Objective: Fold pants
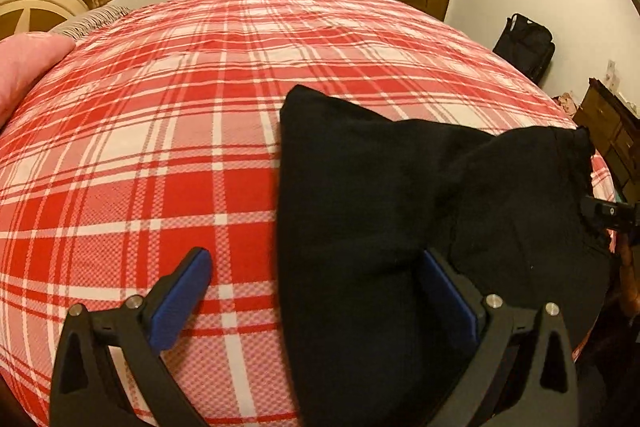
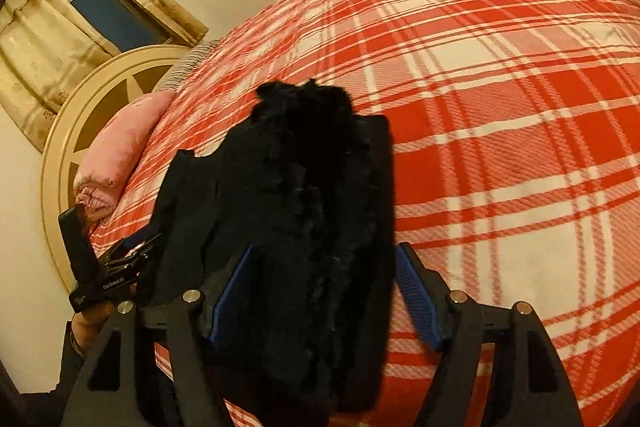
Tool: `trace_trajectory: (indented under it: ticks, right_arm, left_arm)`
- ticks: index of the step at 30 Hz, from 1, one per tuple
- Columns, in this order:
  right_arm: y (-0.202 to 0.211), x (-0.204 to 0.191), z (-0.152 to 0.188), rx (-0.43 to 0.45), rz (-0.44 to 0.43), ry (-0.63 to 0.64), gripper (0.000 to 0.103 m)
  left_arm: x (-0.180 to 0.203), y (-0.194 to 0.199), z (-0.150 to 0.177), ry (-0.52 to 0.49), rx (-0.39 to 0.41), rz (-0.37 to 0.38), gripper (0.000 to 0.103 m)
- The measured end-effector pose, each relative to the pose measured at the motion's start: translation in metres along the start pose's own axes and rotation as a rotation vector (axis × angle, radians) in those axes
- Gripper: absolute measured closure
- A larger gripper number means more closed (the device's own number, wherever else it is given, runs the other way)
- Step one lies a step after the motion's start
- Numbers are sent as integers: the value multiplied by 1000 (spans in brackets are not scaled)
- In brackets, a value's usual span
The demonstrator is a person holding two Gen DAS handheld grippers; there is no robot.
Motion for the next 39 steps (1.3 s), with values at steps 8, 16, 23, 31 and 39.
trace_trajectory:
  ticks: [8,16,23,31,39]
  right_arm:
    - [-3,11,2,27,-42,-44,51]
    - [-5,5,4,37,7,-10,55]
    - [3,-7,7,84,-38,16,81]
    - [17,-32,-12,103,-42,81,84]
    - [3,-64,-37,81,-59,153,85]
  left_arm:
    - [6,-3,-2,-20,1,25,5]
    - [18,-1,-4,-44,-6,91,34]
    - [19,11,-5,-61,27,75,81]
    - [11,38,-13,-26,90,87,93]
    - [-2,67,-21,1,148,65,94]
Point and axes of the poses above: each gripper's, at about its wrist camera, not at the fingertips, and y roughly against the way its jaws point, x to its right, z to its underside, the point moved 1 cm from there along -y, roughly the way its jaws point, and after that the axes turned 3 degrees about y, right-handed, at the moved point
